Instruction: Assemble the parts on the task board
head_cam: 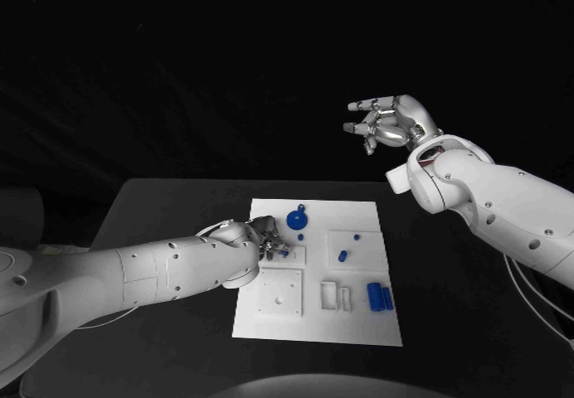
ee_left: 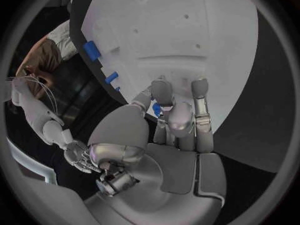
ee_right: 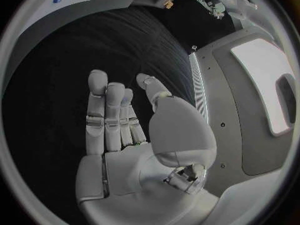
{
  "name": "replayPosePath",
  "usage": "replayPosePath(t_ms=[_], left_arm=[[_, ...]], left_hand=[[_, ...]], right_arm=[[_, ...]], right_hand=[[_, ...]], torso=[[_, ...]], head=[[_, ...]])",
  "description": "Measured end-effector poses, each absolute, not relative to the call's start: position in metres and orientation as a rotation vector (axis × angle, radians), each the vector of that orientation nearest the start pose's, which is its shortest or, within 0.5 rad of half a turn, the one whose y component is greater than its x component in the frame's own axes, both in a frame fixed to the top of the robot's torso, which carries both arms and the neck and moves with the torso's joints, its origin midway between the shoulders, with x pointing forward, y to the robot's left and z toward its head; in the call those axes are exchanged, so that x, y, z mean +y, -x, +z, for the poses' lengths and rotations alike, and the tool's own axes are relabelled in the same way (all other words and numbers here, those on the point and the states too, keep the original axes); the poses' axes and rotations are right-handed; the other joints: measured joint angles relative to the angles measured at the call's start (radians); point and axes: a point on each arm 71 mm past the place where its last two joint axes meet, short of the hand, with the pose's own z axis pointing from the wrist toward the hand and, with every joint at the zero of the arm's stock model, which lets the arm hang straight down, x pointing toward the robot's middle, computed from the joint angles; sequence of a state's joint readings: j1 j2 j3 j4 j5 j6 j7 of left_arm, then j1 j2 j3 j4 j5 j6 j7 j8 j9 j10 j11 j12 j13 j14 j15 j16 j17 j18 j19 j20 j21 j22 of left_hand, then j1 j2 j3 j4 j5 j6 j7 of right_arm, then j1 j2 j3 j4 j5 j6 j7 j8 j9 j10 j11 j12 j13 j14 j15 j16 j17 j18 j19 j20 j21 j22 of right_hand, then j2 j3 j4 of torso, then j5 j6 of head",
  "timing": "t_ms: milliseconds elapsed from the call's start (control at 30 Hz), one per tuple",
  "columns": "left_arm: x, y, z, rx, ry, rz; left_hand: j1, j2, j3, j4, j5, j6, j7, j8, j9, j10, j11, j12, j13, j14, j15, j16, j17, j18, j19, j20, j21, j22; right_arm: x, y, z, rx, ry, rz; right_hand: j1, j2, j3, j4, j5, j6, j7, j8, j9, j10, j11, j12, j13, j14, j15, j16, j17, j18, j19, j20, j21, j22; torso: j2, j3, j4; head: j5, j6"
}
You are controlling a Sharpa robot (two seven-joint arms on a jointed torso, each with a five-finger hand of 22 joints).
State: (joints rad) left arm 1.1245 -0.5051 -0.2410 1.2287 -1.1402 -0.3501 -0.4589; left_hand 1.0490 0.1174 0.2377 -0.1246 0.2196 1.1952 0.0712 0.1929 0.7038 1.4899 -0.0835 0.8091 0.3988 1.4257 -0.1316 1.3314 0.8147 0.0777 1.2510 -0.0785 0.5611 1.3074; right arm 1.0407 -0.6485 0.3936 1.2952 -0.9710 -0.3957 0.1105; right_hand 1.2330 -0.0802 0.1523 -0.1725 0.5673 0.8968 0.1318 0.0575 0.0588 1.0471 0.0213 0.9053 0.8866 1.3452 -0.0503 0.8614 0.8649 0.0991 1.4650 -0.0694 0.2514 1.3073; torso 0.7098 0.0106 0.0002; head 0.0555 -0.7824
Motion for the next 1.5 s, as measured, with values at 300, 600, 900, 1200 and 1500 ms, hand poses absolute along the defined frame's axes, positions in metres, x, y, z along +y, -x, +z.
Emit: replayPosePath(t_ms=[300,600,900,1200,1500], left_arm=[[0.1398,-0.4835,-0.3166,2.065,0.237,-0.372],[0.1378,-0.482,-0.3163,2.071,0.208,-0.367],[0.1355,-0.4812,-0.3161,2.079,0.169,-0.358],[0.1343,-0.4805,-0.3172,2.086,0.15,-0.352],[0.1364,-0.4804,-0.3188,2.093,0.143,-0.338]], left_hand=[[0.0,0.0,0.002,0.002,0.0,0.0,0.0,0.006,0.015,0.0,0.0,0.0,0.0,0.0,0.0,0.0,0.002,0.0,0.004,0.004,0.0,0.0],[0.0,0.0,0.003,0.0,0.008,0.0,0.0,0.006,0.029,0.0,0.0,0.0,0.0,0.0,0.0,0.0,0.002,0.016,0.0,0.007,0.0,0.0],[0.0,0.0,0.003,0.0,0.008,0.0,0.0,0.004,0.092,0.0,0.0,0.0,0.0,0.001,0.002,0.0,0.0,0.015,0.0,0.007,0.0,0.0],[0.0,0.0,0.003,0.0,0.008,0.0,0.0,0.004,0.169,0.002,0.002,0.0,0.0,0.001,0.002,0.0,-0.001,0.015,0.0,0.007,0.004,0.001],[0.0,0.0,0.003,0.0,0.008,0.0,0.0,0.008,0.304,0.003,0.004,0.0,0.0,0.0,0.004,0.0,-0.003,0.015,0.0,0.007,0.004,0.0]], right_arm=[[-0.1984,-0.5465,-0.1264,1.33,-0.5,1.103],[-0.1986,-0.5462,-0.1282,1.334,-0.502,1.102],[-0.1987,-0.5459,-0.1296,1.336,-0.503,1.102],[-0.1987,-0.5456,-0.1304,1.338,-0.504,1.102],[-0.199,-0.5454,-0.131,1.339,-0.504,1.102]], right_hand=[[0.0,0.0,0.0,0.0,0.0,0.0,0.0,0.0,0.0,0.0,0.0,0.0,0.0,0.0,0.0,0.0,0.0,0.0,0.0,0.0,0.0,0.0],[-0.005,0.005,0.0,0.0,0.006,0.0,0.0,0.0,0.0,0.0,0.0,0.0,0.0,0.0,0.0,0.0,0.0,0.0,0.0,0.0,0.0,0.0],[-0.005,0.005,0.0,0.0,0.006,0.0,0.0,0.0,0.0,0.0,0.0,0.0,0.0,0.0,0.0,0.0,0.0,0.0,0.0,0.0,0.0,0.0],[-0.005,0.005,0.0,0.0,0.006,0.0,0.0,0.0,0.0,0.0,0.0,0.0,0.0,0.0,0.0,0.0,0.0,0.0,0.0,0.0,0.0,0.001],[-0.005,0.005,0.0,0.0,0.006,-0.002,-0.002,0.0,0.0,0.0,0.0,0.0,0.0,0.0,0.0,0.0,0.0,0.0,0.0,0.0,0.0,0.001]], torso=[[0.0,0.0,0.0],[0.0,-0.0002,0.0006],[0.0,-0.0003,0.0002],[0.0,-0.0003,0.0],[0.0,-0.0004,0.0001]], head=[[0.001,-0.002],[0.0,-0.006],[-0.001,-0.007],[0.0,-0.008],[-0.001,-0.009]])
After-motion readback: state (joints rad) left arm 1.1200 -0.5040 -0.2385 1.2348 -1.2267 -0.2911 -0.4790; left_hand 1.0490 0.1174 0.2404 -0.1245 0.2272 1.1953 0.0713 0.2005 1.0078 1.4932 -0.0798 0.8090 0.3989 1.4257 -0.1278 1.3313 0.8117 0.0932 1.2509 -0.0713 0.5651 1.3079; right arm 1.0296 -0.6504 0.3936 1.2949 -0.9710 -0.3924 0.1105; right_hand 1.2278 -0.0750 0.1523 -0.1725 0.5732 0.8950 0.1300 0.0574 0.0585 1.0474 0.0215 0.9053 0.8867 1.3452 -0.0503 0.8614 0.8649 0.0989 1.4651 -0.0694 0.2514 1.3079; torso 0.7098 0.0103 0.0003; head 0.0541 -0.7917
